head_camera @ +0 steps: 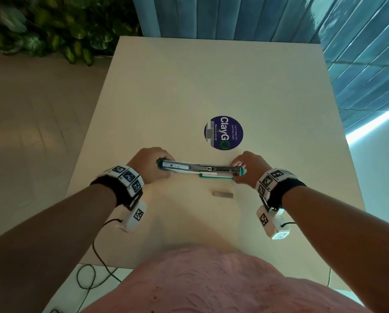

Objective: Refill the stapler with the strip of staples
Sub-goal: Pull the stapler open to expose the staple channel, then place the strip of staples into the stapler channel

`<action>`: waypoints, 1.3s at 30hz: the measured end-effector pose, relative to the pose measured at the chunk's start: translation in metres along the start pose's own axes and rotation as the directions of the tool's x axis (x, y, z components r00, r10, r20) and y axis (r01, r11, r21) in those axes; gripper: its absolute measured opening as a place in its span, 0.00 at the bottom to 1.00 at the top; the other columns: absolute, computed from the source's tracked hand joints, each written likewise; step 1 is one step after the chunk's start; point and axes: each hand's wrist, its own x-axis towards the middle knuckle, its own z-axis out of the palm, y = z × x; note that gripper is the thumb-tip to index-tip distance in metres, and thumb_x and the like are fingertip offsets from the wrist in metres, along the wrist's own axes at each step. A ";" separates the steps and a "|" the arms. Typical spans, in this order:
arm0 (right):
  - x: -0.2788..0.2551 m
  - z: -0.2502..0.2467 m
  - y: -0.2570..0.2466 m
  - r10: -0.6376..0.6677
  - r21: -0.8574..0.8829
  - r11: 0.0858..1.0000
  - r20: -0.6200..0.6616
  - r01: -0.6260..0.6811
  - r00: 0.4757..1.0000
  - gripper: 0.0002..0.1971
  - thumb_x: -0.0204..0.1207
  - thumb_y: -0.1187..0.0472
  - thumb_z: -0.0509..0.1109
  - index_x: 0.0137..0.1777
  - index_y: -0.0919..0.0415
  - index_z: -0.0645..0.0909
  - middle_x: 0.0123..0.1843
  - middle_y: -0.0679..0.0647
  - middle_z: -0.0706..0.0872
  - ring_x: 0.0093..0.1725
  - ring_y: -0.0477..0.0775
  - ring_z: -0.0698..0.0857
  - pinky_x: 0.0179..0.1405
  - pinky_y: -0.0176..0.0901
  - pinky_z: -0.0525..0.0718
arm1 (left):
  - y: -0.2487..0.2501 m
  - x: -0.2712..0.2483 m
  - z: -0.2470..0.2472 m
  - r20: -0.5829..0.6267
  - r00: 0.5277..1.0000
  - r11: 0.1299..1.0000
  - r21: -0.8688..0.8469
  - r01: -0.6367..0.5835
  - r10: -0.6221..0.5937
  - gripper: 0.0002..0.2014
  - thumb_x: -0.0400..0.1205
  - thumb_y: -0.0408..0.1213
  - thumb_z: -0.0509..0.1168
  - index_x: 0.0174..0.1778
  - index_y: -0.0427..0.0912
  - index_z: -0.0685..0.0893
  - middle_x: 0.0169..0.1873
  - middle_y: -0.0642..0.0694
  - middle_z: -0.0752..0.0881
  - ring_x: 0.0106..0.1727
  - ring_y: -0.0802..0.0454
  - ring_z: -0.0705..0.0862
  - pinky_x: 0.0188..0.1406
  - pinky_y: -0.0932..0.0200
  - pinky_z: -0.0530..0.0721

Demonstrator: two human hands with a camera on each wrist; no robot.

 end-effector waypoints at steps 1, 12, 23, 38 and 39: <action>0.000 0.000 0.000 -0.001 0.002 1.000 -0.004 0.001 1.000 0.17 0.62 0.65 0.78 0.52 0.57 0.83 0.54 0.56 0.84 0.47 0.49 0.78 0.52 0.42 0.79 | -0.004 0.000 0.007 0.011 1.000 1.000 0.015 0.020 -0.020 0.14 0.66 0.37 0.77 0.47 0.48 0.87 0.40 0.49 0.85 0.42 0.50 0.83 0.42 0.57 0.79; -0.033 0.013 -0.027 -0.274 -0.117 0.959 -0.153 0.258 0.949 0.19 0.65 0.60 0.74 0.55 0.58 0.75 0.55 0.54 0.79 0.54 0.55 0.75 0.56 0.48 0.79 | -0.016 0.001 0.031 -0.064 0.990 0.991 -0.064 0.121 -0.125 0.16 0.65 0.40 0.78 0.47 0.50 0.87 0.42 0.50 0.79 0.43 0.52 0.79 0.45 0.60 0.73; -0.061 0.053 -0.020 -0.158 -0.049 0.986 0.032 0.160 0.987 0.10 0.77 0.58 0.66 0.54 0.61 0.83 0.57 0.60 0.82 0.58 0.61 0.77 0.61 0.54 0.78 | -0.013 -0.002 0.031 -0.063 0.984 0.977 -0.142 0.158 -0.168 0.16 0.65 0.40 0.79 0.48 0.48 0.87 0.45 0.48 0.80 0.45 0.52 0.79 0.38 0.73 0.69; -0.021 0.005 -0.024 -0.198 -0.090 0.977 -0.074 0.191 0.977 0.08 0.79 0.61 0.62 0.53 0.61 0.80 0.52 0.59 0.83 0.55 0.59 0.76 0.53 0.50 0.77 | -0.014 -0.003 0.032 -0.071 0.985 0.976 -0.160 0.144 -0.157 0.17 0.65 0.38 0.79 0.49 0.47 0.87 0.47 0.43 0.83 0.47 0.48 0.82 0.46 0.60 0.73; -0.021 0.005 -0.024 -0.196 -0.089 0.978 -0.075 0.190 0.978 0.08 0.79 0.61 0.62 0.53 0.61 0.80 0.52 0.59 0.83 0.55 0.59 0.76 0.53 0.50 0.77 | -0.014 -0.003 0.032 -0.072 0.985 0.977 -0.160 0.142 -0.155 0.17 0.65 0.39 0.79 0.49 0.47 0.87 0.47 0.43 0.83 0.46 0.48 0.82 0.46 0.60 0.73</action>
